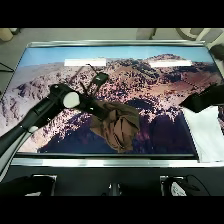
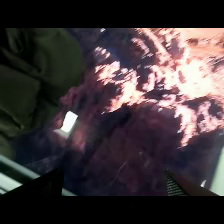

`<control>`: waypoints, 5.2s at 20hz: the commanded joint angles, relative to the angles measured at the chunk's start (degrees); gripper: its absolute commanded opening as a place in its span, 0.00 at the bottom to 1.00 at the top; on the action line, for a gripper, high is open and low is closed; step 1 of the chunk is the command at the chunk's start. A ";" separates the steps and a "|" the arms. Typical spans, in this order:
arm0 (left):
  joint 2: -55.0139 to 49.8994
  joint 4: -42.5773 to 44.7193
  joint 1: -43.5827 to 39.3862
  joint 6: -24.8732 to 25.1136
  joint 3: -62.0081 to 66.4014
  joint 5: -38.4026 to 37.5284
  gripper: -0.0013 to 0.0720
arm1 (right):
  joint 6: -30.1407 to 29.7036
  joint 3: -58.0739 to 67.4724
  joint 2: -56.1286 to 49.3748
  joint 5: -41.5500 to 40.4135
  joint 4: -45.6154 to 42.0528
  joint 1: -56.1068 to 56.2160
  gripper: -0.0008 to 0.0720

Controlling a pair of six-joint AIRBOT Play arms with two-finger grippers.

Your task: Fold the shirts.

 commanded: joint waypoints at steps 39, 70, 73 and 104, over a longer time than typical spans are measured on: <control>50.53 -20.22 19.15 4.13 -1.51 39.28 0.06 | 3.63 6.78 32.70 -37.03 5.60 7.98 0.04; 8.00 -16.39 32.04 6.56 -17.66 5.51 0.06 | 7.80 -62.82 13.33 -24.26 15.50 8.41 0.92; 8.00 -16.39 30.40 6.56 -17.66 5.49 0.06 | 6.67 -67.93 13.29 -30.25 22.47 8.41 0.88; 33.86 7.93 35.56 -0.81 29.18 -4.24 0.06 | 15.30 23.37 16.17 -9.49 -33.48 20.46 0.04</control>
